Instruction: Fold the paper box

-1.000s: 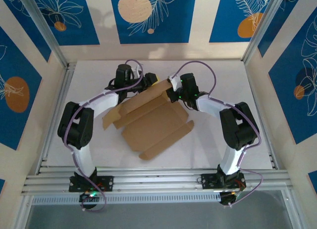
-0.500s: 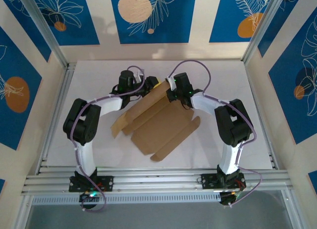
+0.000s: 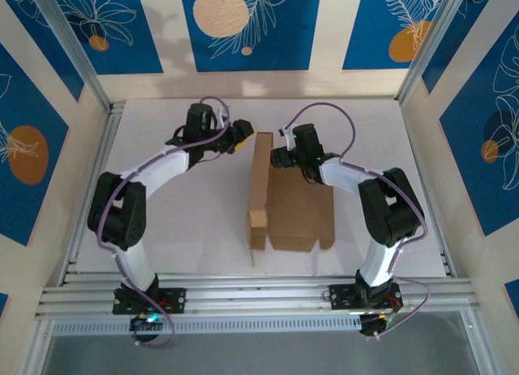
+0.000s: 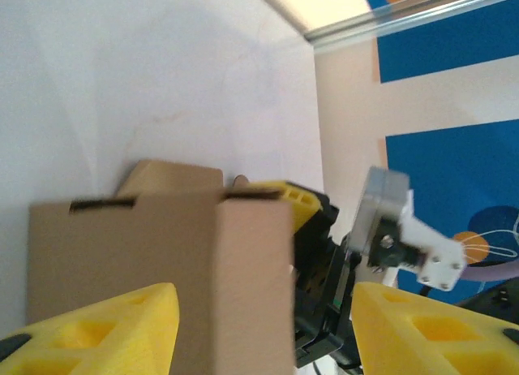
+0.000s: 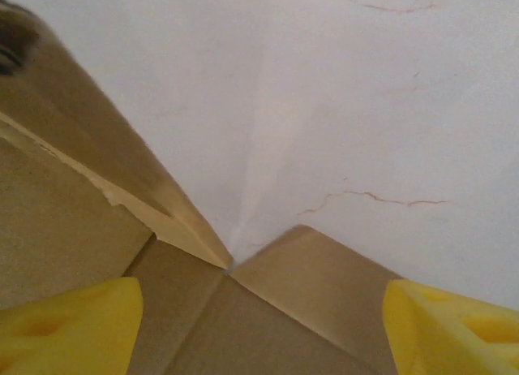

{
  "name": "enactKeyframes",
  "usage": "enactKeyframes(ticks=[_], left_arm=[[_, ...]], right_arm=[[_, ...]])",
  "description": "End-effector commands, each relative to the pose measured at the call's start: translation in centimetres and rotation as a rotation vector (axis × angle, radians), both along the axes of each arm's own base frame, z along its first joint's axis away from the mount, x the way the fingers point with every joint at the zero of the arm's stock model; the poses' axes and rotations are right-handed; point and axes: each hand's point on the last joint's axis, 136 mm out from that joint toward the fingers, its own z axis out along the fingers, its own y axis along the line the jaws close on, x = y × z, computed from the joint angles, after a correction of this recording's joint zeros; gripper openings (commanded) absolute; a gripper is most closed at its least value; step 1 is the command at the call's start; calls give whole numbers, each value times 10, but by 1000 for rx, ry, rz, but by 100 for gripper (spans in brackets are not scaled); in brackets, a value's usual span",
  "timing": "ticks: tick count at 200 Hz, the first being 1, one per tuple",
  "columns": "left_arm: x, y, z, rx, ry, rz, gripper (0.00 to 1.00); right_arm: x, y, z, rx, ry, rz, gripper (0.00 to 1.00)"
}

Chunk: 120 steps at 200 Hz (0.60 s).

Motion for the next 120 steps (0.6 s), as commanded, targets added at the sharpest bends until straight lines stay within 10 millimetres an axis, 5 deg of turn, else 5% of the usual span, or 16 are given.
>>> enactKeyframes(ticks=[1,43,79,105,120], left_arm=[[-5,17,29,118,-98,6,59],[-17,21,28,175,-103,-7,59],[-52,-2,-3,266,-75,-99,62],[-71,-17,-28,297,-50,-155,62],[-75,-23,-40,301,-34,-187,62]], right_arm=[[-4,10,31,102,-77,68,78],[-8,-15,39,128,-72,-28,68],[-16,-41,76,270,32,-160,52],[-28,-31,94,257,116,-127,37],[-36,-34,103,350,156,-196,4]])
